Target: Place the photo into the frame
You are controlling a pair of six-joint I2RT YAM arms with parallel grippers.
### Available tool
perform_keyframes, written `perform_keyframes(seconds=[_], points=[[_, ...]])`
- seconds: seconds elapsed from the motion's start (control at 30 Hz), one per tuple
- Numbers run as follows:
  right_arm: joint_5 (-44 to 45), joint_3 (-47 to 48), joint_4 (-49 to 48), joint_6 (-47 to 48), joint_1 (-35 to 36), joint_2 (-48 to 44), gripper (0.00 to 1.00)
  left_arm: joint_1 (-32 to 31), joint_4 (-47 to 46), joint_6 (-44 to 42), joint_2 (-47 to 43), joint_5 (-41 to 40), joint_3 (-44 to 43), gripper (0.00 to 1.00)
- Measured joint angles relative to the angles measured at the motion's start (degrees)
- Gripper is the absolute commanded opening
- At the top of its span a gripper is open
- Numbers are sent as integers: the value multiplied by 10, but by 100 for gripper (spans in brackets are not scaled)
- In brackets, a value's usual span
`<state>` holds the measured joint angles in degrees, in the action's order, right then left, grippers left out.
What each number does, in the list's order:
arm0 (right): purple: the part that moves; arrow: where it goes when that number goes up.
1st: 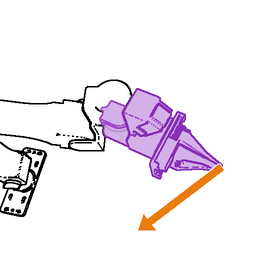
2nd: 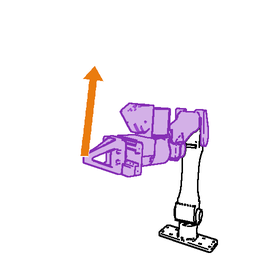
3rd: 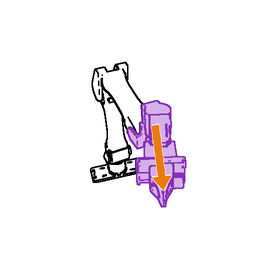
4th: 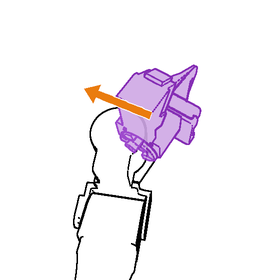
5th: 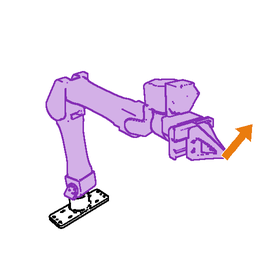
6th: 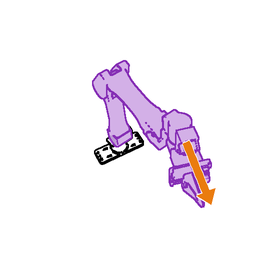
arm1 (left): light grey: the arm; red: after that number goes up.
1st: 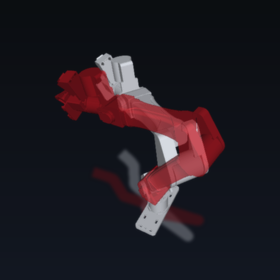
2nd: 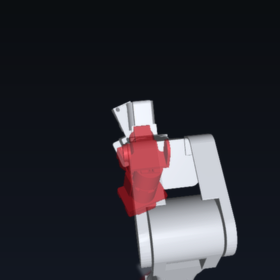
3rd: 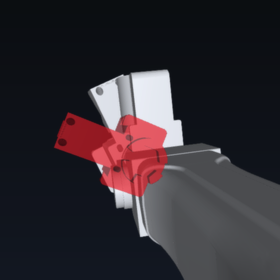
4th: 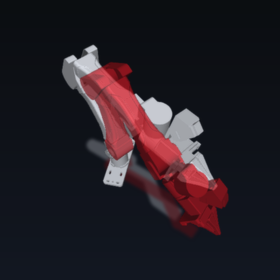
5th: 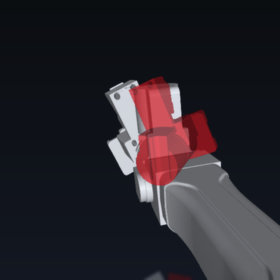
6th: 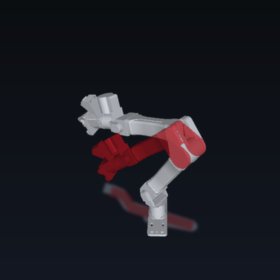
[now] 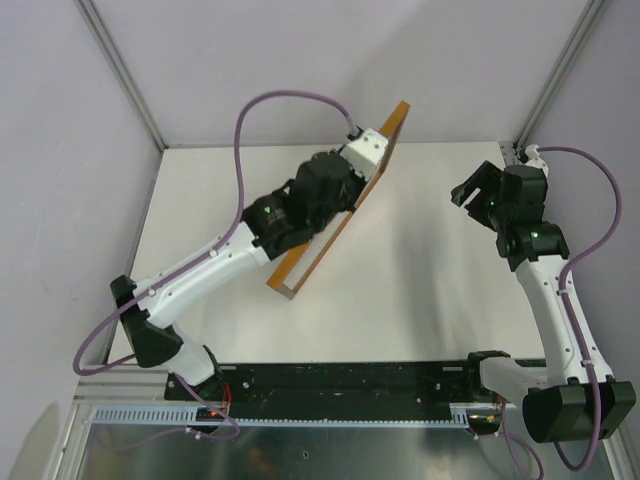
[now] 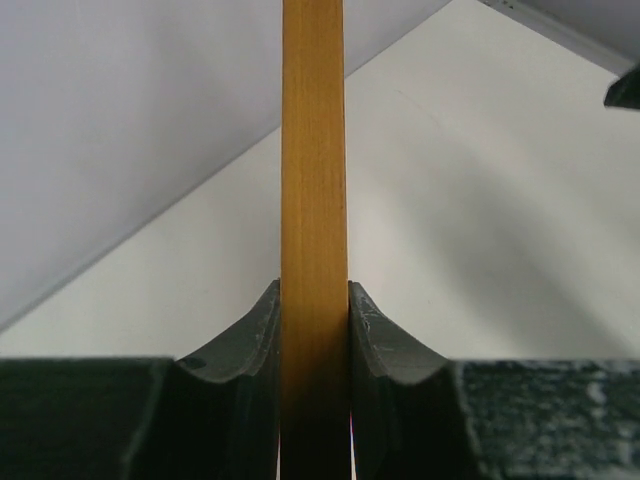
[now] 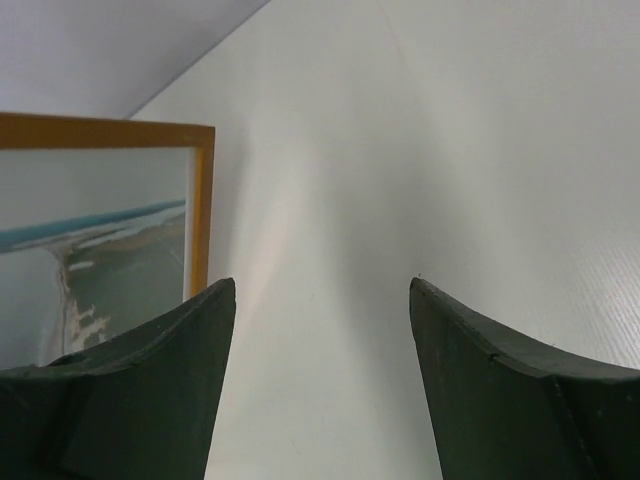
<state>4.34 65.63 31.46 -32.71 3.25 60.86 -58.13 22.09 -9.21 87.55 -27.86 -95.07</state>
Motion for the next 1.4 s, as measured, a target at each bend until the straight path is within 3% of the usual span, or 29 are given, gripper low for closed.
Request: perform_keyframes(seconds=[0.37, 0.53, 0.7, 0.93, 1.07, 1.23, 1.4], points=[[-56, -49, -6, 12, 0, 37, 73, 245, 92, 174, 67, 283, -52, 0], [-69, -77, -16, 15, 10, 50, 73, 338, 56, 237, 79, 390, -32, 0], [-82, -103, -39, 14, 30, 62, 74, 391, -22, 301, 80, 467, 38, 0], [-109, -138, -84, 13, 47, 89, 75, 436, -207, 412, 74, 556, 249, 2], [-122, -157, -102, 12, 47, 97, 77, 450, -320, 469, 85, 594, 358, 13], [-134, -170, -120, 13, 43, 105, 83, 455, -421, 506, 125, 619, 417, 39], [-141, -191, -137, 14, 36, 106, 86, 455, -466, 505, 175, 625, 456, 57]])
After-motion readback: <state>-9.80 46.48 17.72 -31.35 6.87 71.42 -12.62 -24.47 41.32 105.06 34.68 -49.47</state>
